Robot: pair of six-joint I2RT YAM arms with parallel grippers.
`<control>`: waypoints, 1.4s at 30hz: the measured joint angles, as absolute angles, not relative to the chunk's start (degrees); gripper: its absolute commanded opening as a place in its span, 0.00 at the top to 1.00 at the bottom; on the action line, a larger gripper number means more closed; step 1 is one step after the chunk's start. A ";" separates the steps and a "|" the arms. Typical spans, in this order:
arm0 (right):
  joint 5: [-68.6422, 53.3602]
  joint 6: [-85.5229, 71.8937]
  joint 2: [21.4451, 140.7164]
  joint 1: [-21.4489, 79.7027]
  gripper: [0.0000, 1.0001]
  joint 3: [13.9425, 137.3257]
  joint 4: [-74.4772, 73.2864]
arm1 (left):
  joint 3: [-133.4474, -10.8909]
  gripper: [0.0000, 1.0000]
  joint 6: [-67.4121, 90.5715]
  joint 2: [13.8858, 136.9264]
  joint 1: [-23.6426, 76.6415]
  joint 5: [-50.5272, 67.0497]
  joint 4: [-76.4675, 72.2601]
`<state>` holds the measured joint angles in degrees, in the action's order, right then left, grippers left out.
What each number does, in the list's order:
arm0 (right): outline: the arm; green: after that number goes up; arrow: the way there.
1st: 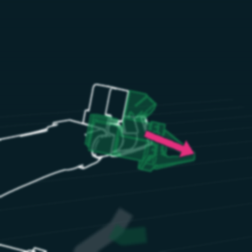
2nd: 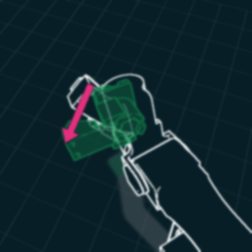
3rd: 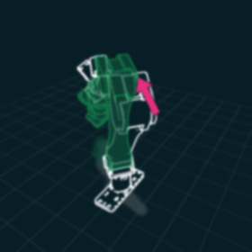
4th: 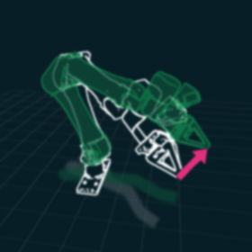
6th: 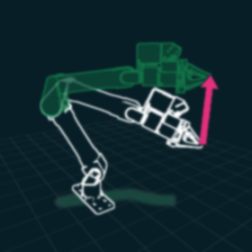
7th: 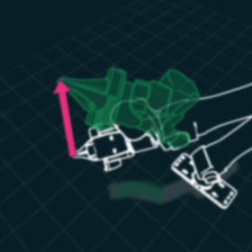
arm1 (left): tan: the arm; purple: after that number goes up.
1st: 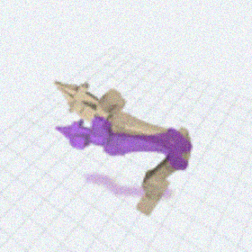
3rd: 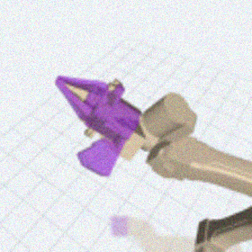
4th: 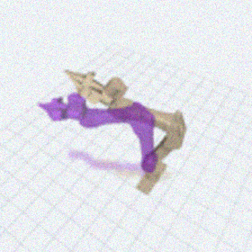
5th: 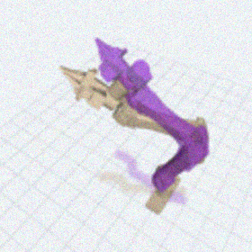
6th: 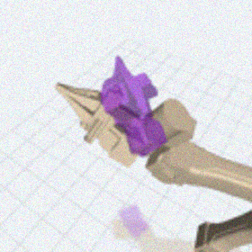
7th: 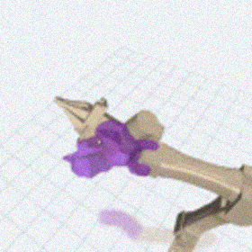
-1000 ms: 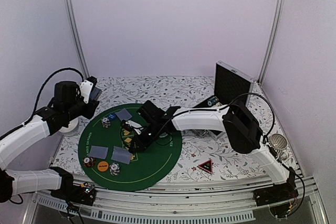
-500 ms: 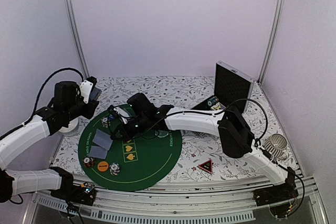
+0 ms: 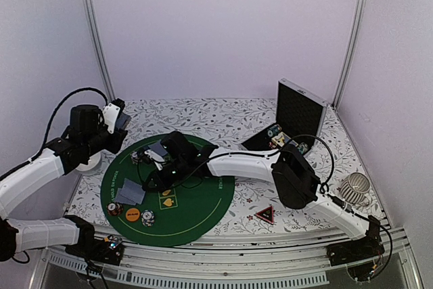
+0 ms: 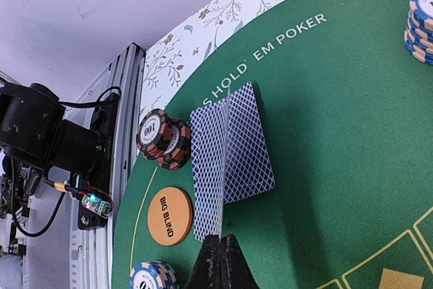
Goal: Distribute texas hold em gaming equipment
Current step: Distribute the poker card in the big blind area.
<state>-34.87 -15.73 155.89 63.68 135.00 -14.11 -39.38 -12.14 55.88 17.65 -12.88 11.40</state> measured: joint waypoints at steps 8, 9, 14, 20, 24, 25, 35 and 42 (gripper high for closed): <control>-34.83 -14.17 155.98 63.86 0.98 135.61 -15.40 | -39.38 0.51 -12.14 55.88 17.65 -12.91 11.42; -34.83 -14.04 155.98 63.88 0.98 135.61 -15.57 | -39.38 0.51 -12.14 55.88 17.65 -12.91 11.42; -34.81 -13.50 156.00 64.12 0.98 135.61 -16.03 | -39.38 0.51 -12.14 55.88 17.65 -12.91 11.42; -34.83 -12.47 156.18 64.25 0.80 135.74 -16.40 | -39.38 0.51 -12.14 55.88 17.65 -12.91 11.42; -34.74 -11.68 156.40 64.36 0.54 135.79 -17.08 | -39.38 0.51 -12.14 55.88 17.65 -12.93 11.42; -34.54 -11.31 156.40 64.40 0.48 135.79 -17.43 | -39.38 0.51 -12.14 55.88 17.65 -12.91 11.42; -26.96 -8.01 146.23 63.33 0.00 124.22 -19.11 | -39.38 0.51 -12.23 55.70 17.65 -12.99 11.42; -24.99 -7.16 120.75 57.69 0.01 110.19 -18.00 | -39.38 0.51 -14.41 52.86 20.47 -9.04 11.77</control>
<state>-24.99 -7.16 120.75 57.69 110.19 -18.00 -39.38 -14.41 52.86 20.47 -9.04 11.77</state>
